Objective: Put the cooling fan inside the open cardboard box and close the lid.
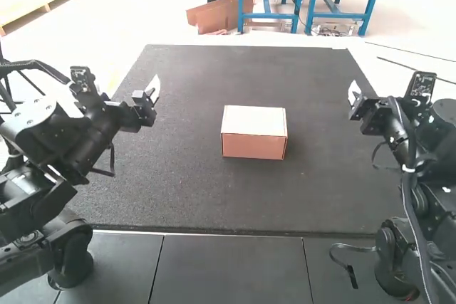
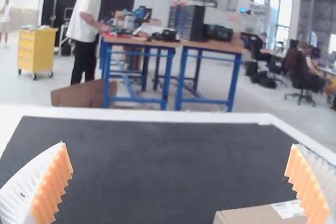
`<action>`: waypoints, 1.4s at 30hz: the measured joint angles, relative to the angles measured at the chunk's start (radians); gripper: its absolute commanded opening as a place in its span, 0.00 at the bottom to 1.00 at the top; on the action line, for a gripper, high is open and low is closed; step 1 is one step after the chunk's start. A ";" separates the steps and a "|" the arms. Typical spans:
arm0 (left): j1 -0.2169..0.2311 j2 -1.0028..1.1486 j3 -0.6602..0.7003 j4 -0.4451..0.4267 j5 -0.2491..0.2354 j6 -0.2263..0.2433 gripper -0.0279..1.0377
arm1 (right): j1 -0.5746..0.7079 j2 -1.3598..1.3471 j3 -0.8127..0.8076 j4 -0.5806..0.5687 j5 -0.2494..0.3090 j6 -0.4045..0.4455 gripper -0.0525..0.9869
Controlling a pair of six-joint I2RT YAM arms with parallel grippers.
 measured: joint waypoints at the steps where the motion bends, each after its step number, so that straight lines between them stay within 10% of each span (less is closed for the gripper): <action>1: 0.000 -0.019 -0.021 0.001 0.000 0.002 0.93 | 0.000 -0.024 -0.018 -0.003 0.000 -0.003 0.93; 10: 0.037 -0.191 -0.130 -0.085 -0.003 0.002 0.93 | 0.000 -0.165 -0.105 -0.028 0.023 -0.027 0.93; 30: 0.431 -0.257 -0.130 -0.317 -0.016 0.003 0.93 | 0.000 -0.237 -0.140 -0.240 0.029 -0.051 0.93; 42: 0.393 -0.276 -0.130 -0.382 -0.018 0.050 0.93 | -0.001 -0.237 -0.140 -0.281 0.029 -0.051 0.93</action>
